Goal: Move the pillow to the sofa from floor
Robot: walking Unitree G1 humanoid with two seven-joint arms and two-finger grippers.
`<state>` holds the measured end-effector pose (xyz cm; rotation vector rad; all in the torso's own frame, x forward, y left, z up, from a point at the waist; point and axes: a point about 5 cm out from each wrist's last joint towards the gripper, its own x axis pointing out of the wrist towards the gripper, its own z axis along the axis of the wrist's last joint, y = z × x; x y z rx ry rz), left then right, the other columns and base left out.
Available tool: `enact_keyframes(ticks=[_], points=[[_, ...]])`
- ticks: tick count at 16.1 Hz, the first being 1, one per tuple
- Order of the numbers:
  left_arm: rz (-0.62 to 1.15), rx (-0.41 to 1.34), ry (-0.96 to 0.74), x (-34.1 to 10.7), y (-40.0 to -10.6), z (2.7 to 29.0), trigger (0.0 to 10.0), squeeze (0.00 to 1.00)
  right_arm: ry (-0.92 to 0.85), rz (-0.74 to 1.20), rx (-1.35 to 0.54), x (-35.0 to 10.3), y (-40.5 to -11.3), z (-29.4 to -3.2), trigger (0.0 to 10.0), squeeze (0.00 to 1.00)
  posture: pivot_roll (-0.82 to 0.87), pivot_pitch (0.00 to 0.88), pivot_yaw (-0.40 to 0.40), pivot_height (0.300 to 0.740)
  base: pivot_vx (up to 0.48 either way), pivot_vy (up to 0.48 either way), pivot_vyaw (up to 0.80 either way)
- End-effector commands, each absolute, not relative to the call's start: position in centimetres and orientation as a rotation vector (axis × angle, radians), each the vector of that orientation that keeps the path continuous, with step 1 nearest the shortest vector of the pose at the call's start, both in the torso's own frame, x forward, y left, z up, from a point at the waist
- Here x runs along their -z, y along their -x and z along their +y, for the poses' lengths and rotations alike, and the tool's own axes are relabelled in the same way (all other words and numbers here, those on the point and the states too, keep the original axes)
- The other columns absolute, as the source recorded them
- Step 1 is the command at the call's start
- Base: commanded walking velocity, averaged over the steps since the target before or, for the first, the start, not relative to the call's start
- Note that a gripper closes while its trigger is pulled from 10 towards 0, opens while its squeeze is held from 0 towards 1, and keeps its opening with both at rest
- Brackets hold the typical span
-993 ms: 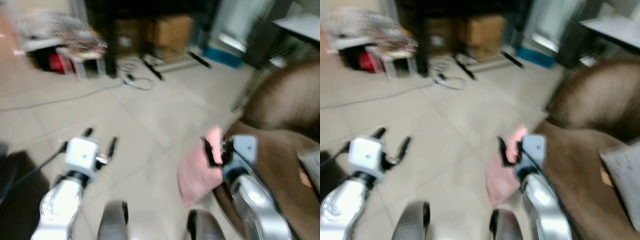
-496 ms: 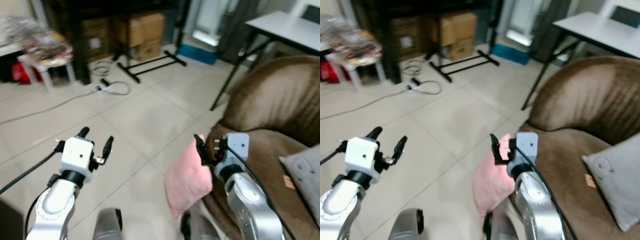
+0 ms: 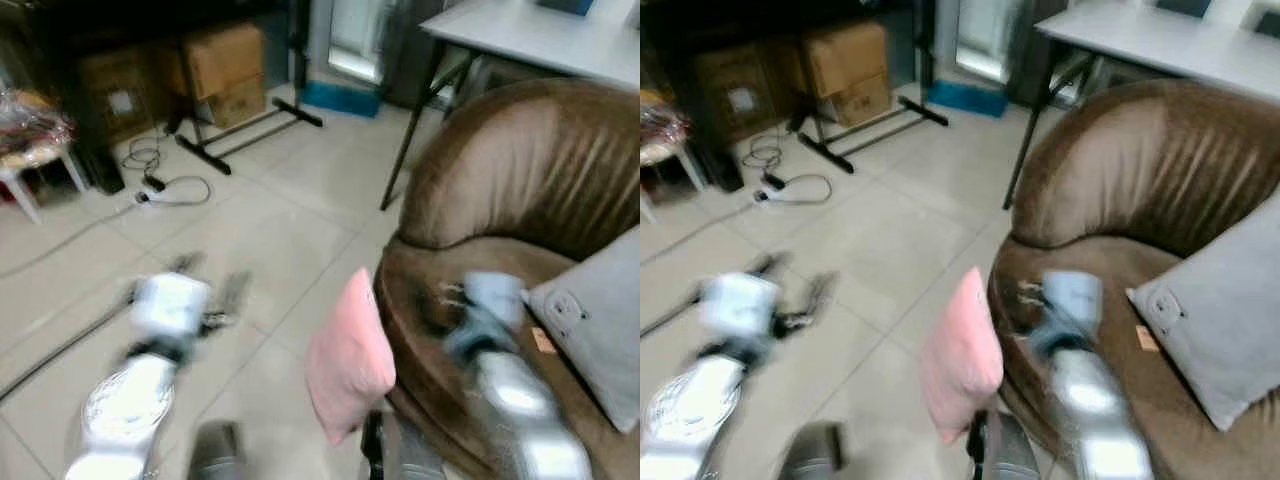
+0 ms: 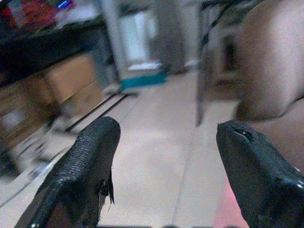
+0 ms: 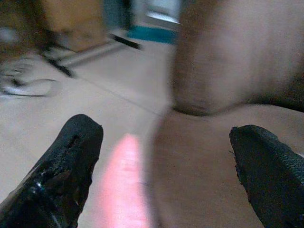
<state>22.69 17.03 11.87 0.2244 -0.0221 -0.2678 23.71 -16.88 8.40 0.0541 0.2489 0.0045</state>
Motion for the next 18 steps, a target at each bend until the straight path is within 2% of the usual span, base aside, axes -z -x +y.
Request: enact_keyframes(ticks=[1, 4, 7, 12, 18], points=[[0.023, 0.251, -0.255, -11.3, -22.5, 17.9, 10.0, 0.00, -0.078, 0.223, -0.041, -8.9, -24.0, -15.8, 10.0, 0.00, 0.02, 0.000, -0.074, 0.598, 0.000, 0.000, 0.00], [0.022, 0.286, -0.258, -11.1, -22.2, 17.5, 10.0, 0.00, -0.097, 0.236, -0.078, -8.7, -23.9, -15.4, 10.0, 0.00, 0.02, 0.000, -0.074, 0.598, 0.000, 0.000, 0.00], [0.023, 0.287, -0.268, -10.9, -22.3, 17.4, 10.0, 0.00, -0.121, 0.277, -0.181, -8.1, -24.2, -14.7, 10.0, 0.00, 0.02, 0.000, -0.076, 0.563, 0.000, 0.000, 0.00], [0.006, 0.278, -0.281, -11.1, -22.4, 17.5, 10.0, 0.00, -0.179, 0.299, -0.247, -7.8, -25.4, -14.2, 10.0, 0.00, 0.03, 0.000, -0.081, 0.518, 0.000, 0.000, 0.00], [-0.030, 0.216, -0.308, -11.7, -22.7, 18.4, 10.0, 0.00, -0.197, 0.351, -0.330, -7.0, -25.2, -13.7, 10.0, 0.00, 0.04, 0.000, -0.083, 0.458, 0.000, 0.000, 0.00]])
